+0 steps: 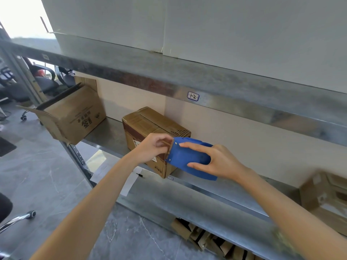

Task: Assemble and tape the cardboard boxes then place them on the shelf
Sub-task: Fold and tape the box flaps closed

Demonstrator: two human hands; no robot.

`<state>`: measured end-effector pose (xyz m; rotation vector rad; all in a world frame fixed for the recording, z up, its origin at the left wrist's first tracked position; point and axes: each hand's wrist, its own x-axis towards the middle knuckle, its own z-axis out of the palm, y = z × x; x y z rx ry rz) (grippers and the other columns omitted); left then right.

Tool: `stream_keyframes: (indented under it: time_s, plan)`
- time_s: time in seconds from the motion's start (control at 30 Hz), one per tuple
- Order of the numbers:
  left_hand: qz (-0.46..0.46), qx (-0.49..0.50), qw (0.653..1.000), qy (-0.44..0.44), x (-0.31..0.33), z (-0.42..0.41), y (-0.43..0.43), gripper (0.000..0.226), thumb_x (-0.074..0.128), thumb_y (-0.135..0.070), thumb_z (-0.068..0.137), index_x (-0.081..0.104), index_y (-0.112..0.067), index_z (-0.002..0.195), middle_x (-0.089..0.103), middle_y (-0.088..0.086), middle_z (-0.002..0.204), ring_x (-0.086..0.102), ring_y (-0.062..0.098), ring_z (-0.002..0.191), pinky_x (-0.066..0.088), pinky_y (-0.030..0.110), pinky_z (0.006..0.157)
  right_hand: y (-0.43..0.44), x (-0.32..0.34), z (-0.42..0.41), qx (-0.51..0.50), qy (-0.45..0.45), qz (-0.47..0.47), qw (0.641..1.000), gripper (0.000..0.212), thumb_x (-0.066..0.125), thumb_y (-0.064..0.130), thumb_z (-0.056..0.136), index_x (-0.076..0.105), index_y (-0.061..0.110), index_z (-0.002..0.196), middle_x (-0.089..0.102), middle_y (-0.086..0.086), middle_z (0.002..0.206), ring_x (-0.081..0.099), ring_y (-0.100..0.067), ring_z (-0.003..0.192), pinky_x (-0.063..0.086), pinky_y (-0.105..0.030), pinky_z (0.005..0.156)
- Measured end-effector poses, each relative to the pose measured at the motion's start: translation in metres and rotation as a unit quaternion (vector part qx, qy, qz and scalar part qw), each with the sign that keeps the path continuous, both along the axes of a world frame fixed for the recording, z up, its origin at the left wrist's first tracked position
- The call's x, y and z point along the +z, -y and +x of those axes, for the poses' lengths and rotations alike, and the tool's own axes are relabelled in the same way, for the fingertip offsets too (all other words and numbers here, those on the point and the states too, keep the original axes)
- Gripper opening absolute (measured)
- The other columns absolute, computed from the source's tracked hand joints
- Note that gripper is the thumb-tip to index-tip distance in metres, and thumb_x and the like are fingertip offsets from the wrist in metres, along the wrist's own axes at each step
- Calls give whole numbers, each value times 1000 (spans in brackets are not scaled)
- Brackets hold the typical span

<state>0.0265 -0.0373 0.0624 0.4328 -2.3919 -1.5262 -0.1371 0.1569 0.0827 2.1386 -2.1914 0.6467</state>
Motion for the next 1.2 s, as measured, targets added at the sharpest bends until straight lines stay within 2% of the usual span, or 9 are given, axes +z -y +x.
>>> stream_keyframes:
  time_s: [0.13, 0.3, 0.47, 0.63, 0.7, 0.83, 0.93, 1.03, 1.2]
  plan:
    - [-7, 9, 1000, 11, -2, -6, -2, 42, 55, 20, 83, 64, -2, 118, 68, 9, 116, 67, 16, 107, 55, 27, 87, -5, -2, -6, -11, 6, 9, 1000, 57, 55, 56, 90, 29, 64, 139, 47, 12, 54, 40, -16, 48, 34, -13, 51]
    - [-36, 32, 999, 10, -6, -18, -6, 43, 56, 20, 82, 67, -4, 115, 70, 9, 110, 66, 17, 104, 53, 25, 91, -8, -4, -14, 8, 40, 57, 998, 55, 55, 51, 93, 23, 70, 134, 46, 7, 56, 45, -16, 53, 36, -20, 54]
    - [-42, 31, 999, 9, -6, -27, -11, 49, 48, 24, 81, 66, -9, 112, 69, 10, 107, 65, 14, 99, 51, 19, 85, -12, -5, -20, 8, 53, 82, 995, 53, 52, 49, 96, 22, 65, 136, 38, -2, 53, 45, -19, 55, 37, -20, 61]
    - [-27, 35, 999, 11, -1, -36, -13, 47, 50, 22, 84, 62, -9, 118, 67, 13, 115, 66, 19, 107, 54, 28, 90, -16, -3, -28, -1, 53, 89, 995, 44, 48, 50, 98, 26, 63, 134, 46, -11, 61, 48, -22, 61, 40, -23, 65]
    - [-35, 36, 999, 7, 1, -39, -16, 49, 51, 21, 84, 62, -10, 119, 66, 11, 115, 67, 20, 105, 55, 28, 88, -15, -2, -29, -4, 35, 89, 995, 43, 47, 52, 97, 26, 62, 133, 50, -11, 65, 49, -22, 63, 39, -24, 61]
    - [-36, 44, 998, 1, 1, -44, -21, 51, 53, 20, 84, 62, -12, 122, 66, 8, 117, 68, 21, 101, 57, 30, 85, -17, 2, -29, -16, -3, 76, 997, 49, 50, 59, 93, 26, 61, 135, 47, -4, 60, 44, -13, 56, 29, -20, 52]
    - [-36, 61, 998, -2, 0, -42, -21, 47, 53, 21, 84, 63, -8, 120, 69, 12, 107, 67, 19, 99, 55, 25, 84, -18, 3, -28, -18, -9, 76, 997, 58, 57, 64, 87, 26, 61, 135, 49, 1, 62, 43, -10, 55, 33, -21, 54]
    - [-46, 78, 996, -8, 1, -37, -21, 45, 52, 21, 84, 63, -5, 120, 71, 14, 101, 69, 18, 96, 55, 24, 84, -19, 2, -26, -18, -10, 69, 997, 58, 58, 59, 87, 26, 62, 135, 50, -2, 61, 43, -14, 53, 35, -22, 54]
    - [-61, 112, 992, -23, 3, -26, -29, 47, 50, 22, 84, 66, -8, 117, 69, 5, 89, 67, 11, 79, 53, 18, 74, -15, 3, -24, -10, -58, 73, 996, 59, 55, 56, 89, 21, 62, 136, 43, -1, 55, 39, -12, 48, 25, -18, 50]
